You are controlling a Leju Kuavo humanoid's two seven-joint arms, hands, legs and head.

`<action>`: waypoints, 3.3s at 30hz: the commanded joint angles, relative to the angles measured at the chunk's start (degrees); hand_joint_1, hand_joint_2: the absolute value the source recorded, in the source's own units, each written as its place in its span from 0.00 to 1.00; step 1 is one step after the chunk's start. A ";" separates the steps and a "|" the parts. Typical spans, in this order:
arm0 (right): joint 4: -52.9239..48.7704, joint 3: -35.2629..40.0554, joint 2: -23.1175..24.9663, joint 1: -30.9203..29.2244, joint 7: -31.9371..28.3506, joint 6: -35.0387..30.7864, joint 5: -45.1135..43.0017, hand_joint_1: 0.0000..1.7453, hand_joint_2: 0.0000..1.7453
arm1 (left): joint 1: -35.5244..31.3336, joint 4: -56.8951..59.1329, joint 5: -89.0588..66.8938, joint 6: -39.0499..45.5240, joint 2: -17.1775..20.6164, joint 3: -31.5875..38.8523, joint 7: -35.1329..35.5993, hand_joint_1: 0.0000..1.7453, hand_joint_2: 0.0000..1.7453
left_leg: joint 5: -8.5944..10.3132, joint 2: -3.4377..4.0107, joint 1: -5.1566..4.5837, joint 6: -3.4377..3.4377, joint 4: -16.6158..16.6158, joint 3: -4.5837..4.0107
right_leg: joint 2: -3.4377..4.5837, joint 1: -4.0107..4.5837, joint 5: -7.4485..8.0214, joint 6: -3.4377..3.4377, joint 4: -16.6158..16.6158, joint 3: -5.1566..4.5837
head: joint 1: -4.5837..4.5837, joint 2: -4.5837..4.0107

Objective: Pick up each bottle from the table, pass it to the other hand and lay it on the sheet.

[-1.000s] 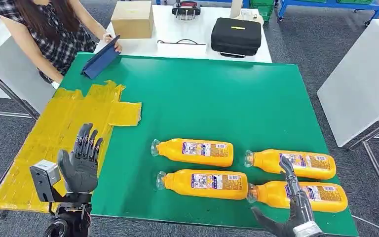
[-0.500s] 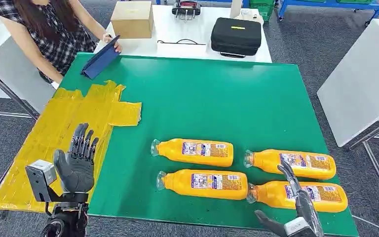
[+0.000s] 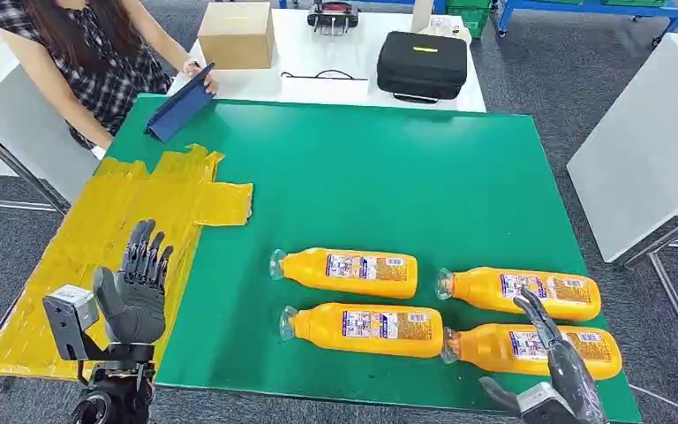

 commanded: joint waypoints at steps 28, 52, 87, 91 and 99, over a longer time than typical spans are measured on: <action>16.41 -2.68 -7.21 -9.63 6.26 14.71 12.32 0.00 1.00 | -4.57 4.15 1.88 0.20 0.28 0.46 0.84 0.00 0.00 | -0.04 0.03 -0.07 -0.01 -0.06 0.20 | 0.00 -0.03 -0.01 -0.02 -0.12 0.23 | -0.02 0.00; 19.17 -2.86 -13.38 -6.64 8.55 21.48 15.67 0.00 1.00 | -5.93 6.60 2.39 0.81 0.98 -1.45 1.33 0.00 0.00 | -0.09 -0.06 -0.07 -0.02 -0.08 0.34 | -0.11 -0.03 -0.08 -0.05 -0.17 0.41 | 0.00 0.00; 17.52 0.79 -25.65 1.14 13.80 25.11 7.54 1.00 1.00 | -7.07 6.54 3.19 1.52 0.84 -2.26 1.47 0.00 0.00 | -0.22 -0.08 -0.14 0.26 -0.05 0.49 | -0.12 -0.13 -0.18 0.16 -0.17 0.26 | -0.02 0.00; 17.52 0.79 -25.65 1.14 13.80 25.11 7.54 1.00 1.00 | -7.07 6.54 3.19 1.52 0.84 -2.26 1.47 0.00 0.00 | -0.23 -0.11 -0.14 0.26 -0.05 0.54 | -0.16 -0.13 -0.19 0.15 -0.19 0.29 | 0.00 0.00; 16.64 -0.17 -24.08 1.31 14.48 22.39 6.81 1.00 1.00 | -7.04 6.15 3.25 1.48 0.78 -2.20 1.39 0.00 0.00 | -0.29 -0.12 -0.17 0.26 -0.07 0.68 | -0.17 -0.15 -0.24 0.14 -0.23 0.30 | 0.00 0.00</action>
